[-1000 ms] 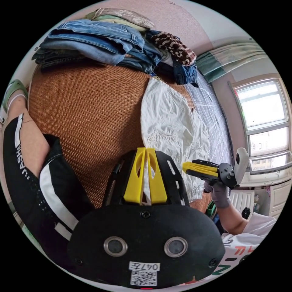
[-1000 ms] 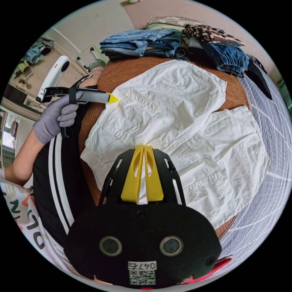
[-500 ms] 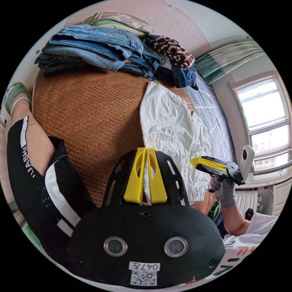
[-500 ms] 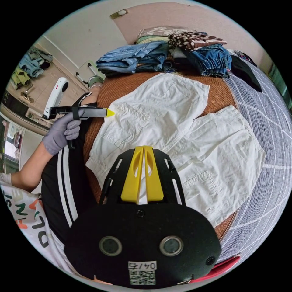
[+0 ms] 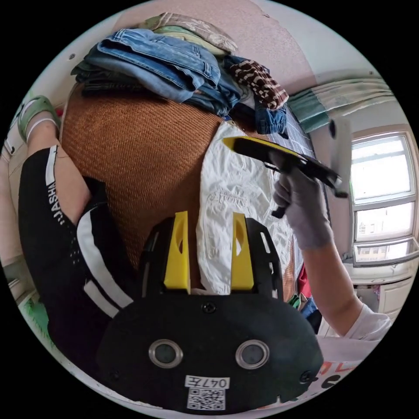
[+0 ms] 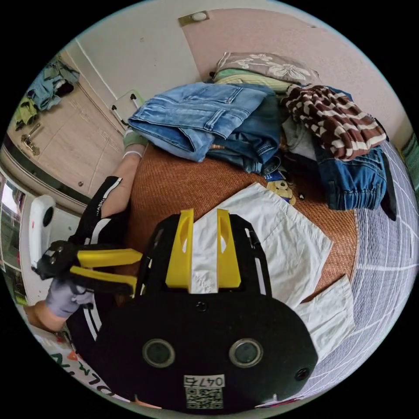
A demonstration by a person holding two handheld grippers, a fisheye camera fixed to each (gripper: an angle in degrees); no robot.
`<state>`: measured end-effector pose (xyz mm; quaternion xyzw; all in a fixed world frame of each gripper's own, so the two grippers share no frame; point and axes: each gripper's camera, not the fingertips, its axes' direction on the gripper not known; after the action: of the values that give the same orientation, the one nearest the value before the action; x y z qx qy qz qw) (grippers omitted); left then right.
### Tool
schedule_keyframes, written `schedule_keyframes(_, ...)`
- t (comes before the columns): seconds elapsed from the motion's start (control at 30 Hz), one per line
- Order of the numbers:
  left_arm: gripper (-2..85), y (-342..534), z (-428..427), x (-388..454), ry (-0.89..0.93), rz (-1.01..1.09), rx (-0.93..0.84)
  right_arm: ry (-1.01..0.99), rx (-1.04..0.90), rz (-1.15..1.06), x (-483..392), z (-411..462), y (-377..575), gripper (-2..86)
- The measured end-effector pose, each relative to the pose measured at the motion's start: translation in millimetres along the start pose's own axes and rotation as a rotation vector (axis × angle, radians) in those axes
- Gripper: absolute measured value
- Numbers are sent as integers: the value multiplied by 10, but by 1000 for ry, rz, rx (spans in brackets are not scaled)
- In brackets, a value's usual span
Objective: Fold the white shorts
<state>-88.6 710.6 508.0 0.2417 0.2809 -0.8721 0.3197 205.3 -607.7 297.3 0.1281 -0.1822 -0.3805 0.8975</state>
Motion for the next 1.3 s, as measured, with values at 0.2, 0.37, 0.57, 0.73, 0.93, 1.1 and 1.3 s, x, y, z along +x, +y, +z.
schedule_keyframes(0.2, 147, 110, 136, 503, -6, -2, -133, 162, -50, -47, -111, 373, 48, 10)
schedule_keyframes(0.37, 147, -57, 384, 687, -40, -61, -243, 100, 6, -32, 118, 118, 245, -4)
schedule_keyframes(0.57, 128, -107, 408, 1139, -59, -14, -249, -27, 203, -21, 421, -494, 521, -5)
schedule_keyframes(0.73, 27, -84, 260, 1767, -5, 160, -212, -134, 320, -43, 669, -980, 918, -4)
schedule_keyframes(0.93, 27, 186, 100, 3232, -177, 570, -185, -131, 500, -17, 1370, -1742, 2170, -5)
schedule_keyframes(1.1, 51, 414, 645, 4126, -97, 735, -261, -67, 438, 277, 2126, -1694, 3335, -8)
schedule_keyframes(1.3, 123, 713, 1368, 4488, 176, 750, -543, 34, 306, 675, 2610, -1285, 4346, 31)
